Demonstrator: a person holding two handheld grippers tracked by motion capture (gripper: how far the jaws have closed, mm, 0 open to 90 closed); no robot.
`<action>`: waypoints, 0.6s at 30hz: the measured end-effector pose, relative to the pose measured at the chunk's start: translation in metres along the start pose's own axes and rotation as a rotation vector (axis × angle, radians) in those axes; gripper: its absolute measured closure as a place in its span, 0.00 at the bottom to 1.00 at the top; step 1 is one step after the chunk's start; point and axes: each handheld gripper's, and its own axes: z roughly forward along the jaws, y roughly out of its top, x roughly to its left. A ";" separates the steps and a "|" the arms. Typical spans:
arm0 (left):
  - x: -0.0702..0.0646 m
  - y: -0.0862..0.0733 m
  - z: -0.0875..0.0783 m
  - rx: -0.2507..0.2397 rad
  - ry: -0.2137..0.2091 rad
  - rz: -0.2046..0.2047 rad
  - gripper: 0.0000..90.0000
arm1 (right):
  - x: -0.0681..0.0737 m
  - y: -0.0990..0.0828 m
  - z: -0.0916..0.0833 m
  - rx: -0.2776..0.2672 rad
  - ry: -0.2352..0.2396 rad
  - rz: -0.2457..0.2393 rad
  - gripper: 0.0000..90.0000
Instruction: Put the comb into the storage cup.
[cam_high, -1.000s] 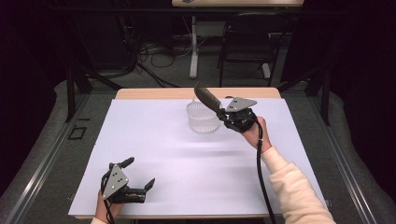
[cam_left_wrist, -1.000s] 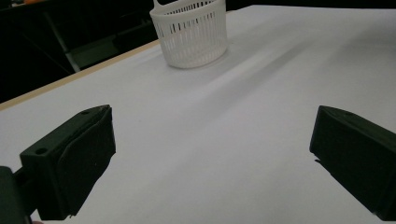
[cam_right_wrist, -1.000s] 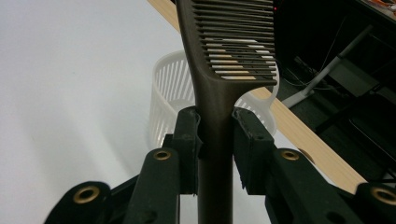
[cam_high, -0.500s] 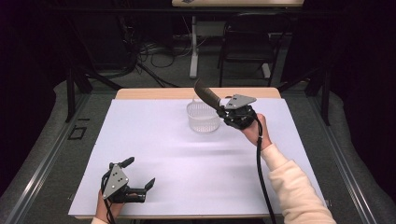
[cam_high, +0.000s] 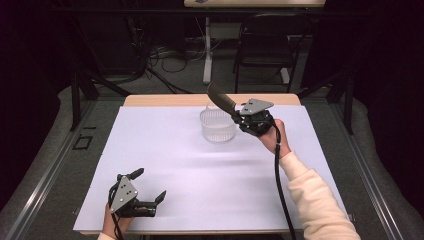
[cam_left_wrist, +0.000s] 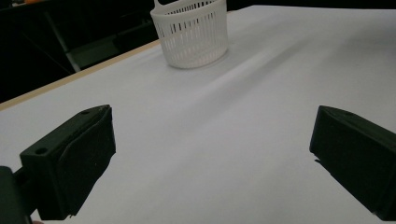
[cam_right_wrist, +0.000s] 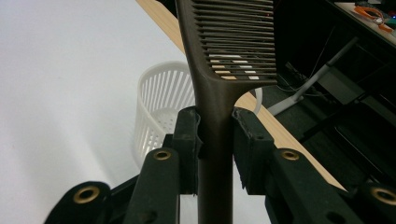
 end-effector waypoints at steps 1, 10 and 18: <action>0.000 0.000 -0.001 -0.001 0.002 -0.001 0.00 | 0.000 0.001 0.000 0.002 -0.004 -0.004 0.80; -0.001 0.000 0.000 0.004 0.003 0.000 0.00 | 0.000 0.006 0.001 0.010 0.000 -0.025 0.80; -0.001 0.000 0.000 0.005 0.003 -0.002 0.00 | -0.003 0.010 0.004 0.012 0.000 -0.040 0.80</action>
